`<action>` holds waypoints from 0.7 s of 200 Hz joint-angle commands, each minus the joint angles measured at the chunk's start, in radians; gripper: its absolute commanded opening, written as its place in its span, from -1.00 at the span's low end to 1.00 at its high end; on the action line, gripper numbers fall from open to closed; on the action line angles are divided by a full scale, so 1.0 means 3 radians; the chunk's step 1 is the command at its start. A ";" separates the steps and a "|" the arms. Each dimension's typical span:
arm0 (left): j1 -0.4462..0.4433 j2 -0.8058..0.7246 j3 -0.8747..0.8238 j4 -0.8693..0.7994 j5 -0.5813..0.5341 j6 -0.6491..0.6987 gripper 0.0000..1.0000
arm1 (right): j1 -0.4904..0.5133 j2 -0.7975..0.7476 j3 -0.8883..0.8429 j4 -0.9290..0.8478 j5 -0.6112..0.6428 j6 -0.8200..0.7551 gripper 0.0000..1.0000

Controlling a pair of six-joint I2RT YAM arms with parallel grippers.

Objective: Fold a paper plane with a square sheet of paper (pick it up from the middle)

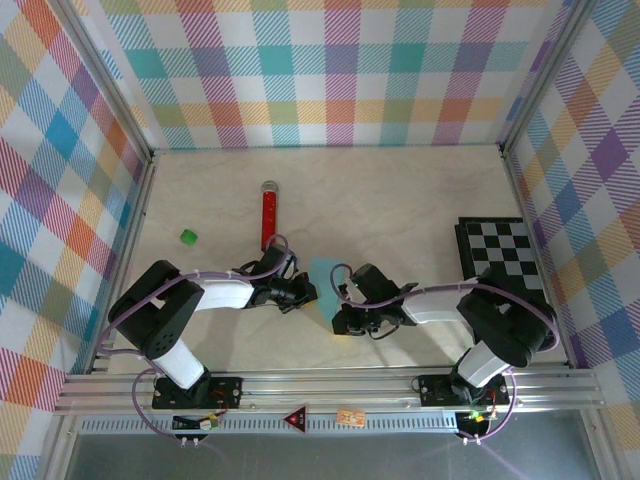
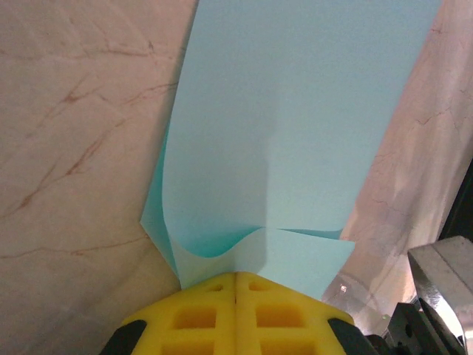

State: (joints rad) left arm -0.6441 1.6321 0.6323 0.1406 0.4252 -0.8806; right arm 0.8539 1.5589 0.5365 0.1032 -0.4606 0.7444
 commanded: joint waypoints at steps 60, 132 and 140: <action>-0.0016 0.0086 -0.0079 -0.0449 -0.0343 0.0039 -1.00 | 0.0033 -0.0033 0.0631 -0.0370 0.0119 -0.0180 -0.74; -0.0016 0.0033 -0.0077 -0.0498 -0.0390 0.0057 -1.00 | 0.0022 0.0446 0.0414 -0.0150 0.0090 -0.0086 -0.76; -0.0016 0.0016 -0.0085 -0.0497 -0.0401 0.0045 -1.00 | 0.0022 0.0344 0.0284 -0.0101 0.0016 -0.0079 -0.76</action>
State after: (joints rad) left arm -0.6468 1.6257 0.6331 0.1333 0.4065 -0.8772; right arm 0.8528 1.7184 0.7330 0.0727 -0.4160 0.7143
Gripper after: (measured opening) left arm 0.048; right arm 0.118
